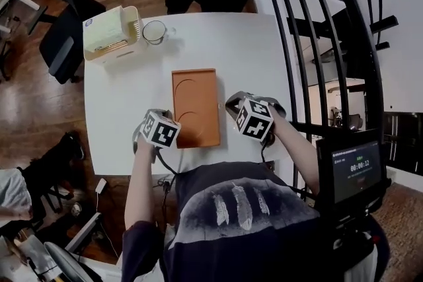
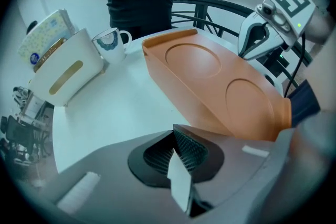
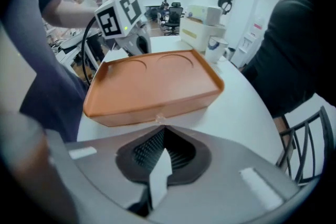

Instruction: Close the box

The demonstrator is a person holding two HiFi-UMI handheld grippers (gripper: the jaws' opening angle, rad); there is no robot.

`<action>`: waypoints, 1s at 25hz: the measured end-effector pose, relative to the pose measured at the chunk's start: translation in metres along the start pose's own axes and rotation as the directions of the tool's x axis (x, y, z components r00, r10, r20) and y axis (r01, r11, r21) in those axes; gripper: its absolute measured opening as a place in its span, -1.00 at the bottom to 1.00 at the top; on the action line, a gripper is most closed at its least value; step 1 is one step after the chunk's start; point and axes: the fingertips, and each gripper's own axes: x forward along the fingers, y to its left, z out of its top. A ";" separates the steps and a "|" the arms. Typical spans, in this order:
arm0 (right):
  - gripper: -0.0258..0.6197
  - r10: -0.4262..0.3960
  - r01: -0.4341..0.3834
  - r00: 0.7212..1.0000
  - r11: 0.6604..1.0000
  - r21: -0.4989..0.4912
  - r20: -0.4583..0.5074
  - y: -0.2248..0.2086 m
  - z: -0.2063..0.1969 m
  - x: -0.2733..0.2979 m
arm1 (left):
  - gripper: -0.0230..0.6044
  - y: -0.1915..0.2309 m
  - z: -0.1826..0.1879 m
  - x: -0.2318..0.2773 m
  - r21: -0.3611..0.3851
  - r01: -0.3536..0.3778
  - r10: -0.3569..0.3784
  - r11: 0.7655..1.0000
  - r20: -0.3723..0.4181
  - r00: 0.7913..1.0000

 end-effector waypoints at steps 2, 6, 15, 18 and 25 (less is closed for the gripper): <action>-0.91 -0.034 0.033 0.999 0.998 0.060 0.013 -0.016 -0.004 -0.019 | -0.88 0.001 -0.004 -0.004 -0.043 -0.003 0.003 0.999 -0.001 1.000; -0.91 -0.084 0.077 0.995 0.990 0.121 0.049 -0.032 -0.007 -0.042 | -0.88 -0.006 -0.008 -0.007 -0.082 0.006 -0.005 0.997 0.009 1.000; -0.91 -0.053 0.037 0.992 0.990 0.138 0.117 -0.011 0.019 -0.050 | -0.88 -0.014 -0.011 -0.033 -0.096 0.031 -0.031 0.995 0.004 1.000; -0.91 -0.052 0.035 0.992 0.989 0.140 0.119 -0.011 0.022 -0.048 | -0.88 -0.016 -0.010 -0.032 -0.085 0.053 -0.054 0.995 -0.009 0.999; -0.91 -0.083 0.062 0.983 0.990 0.129 0.164 -0.014 0.041 -0.052 | -0.88 -0.021 -0.009 -0.029 -0.063 0.056 -0.056 0.996 0.002 0.998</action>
